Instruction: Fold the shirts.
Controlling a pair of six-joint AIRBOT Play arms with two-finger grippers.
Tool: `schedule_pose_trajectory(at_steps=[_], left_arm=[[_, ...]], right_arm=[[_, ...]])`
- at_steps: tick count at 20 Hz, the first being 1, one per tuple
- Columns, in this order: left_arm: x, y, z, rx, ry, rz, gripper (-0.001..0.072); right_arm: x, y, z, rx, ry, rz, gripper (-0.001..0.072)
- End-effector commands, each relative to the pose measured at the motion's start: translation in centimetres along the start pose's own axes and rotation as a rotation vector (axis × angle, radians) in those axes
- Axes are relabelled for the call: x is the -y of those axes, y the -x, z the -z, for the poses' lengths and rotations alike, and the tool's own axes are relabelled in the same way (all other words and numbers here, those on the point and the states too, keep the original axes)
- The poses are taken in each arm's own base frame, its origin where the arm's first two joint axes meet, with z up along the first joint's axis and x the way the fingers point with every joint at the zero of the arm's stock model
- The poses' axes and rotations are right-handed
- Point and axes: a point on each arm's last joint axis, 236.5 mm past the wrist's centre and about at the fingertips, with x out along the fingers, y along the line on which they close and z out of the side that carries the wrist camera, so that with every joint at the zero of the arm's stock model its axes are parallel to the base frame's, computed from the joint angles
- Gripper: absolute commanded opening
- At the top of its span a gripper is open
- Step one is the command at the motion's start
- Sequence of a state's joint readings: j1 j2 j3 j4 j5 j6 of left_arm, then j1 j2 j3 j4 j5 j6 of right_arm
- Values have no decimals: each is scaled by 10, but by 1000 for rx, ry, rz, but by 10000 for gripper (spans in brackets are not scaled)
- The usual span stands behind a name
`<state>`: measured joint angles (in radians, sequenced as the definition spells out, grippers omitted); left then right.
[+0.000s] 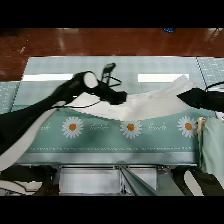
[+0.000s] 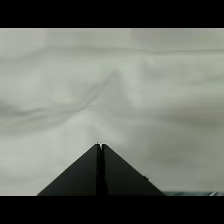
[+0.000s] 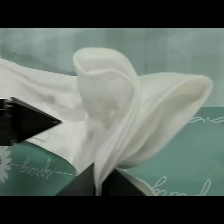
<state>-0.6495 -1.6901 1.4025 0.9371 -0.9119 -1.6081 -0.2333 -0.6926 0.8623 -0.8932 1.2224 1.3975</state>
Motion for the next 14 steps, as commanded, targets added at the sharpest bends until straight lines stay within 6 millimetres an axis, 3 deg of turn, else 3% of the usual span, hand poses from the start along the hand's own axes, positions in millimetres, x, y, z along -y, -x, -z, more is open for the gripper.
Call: schedule_pose_trajectory(at_steps=[1,4,6,7,9,11,14], left_arm=[[61,-73,40,-196,9,121,15],[96,-97,64,-285,-5,189,15],[99,-93,55,-270,-12,198,15],[94,-85,41,-243,1,201,15],[72,-57,4,-171,33,195,15],[37,-12,-34,-87,21,137,16],[-41,83,-63,-17,-32,-55,16]], right_arm=[[-32,21,7,46,14,-78,20],[-36,22,11,32,14,-94,21],[-36,22,11,32,13,-95,21],[-36,22,11,32,12,-97,21],[-41,22,10,36,6,-118,20],[-50,23,7,49,-8,-159,20],[-66,24,-5,78,-36,-236,20]])
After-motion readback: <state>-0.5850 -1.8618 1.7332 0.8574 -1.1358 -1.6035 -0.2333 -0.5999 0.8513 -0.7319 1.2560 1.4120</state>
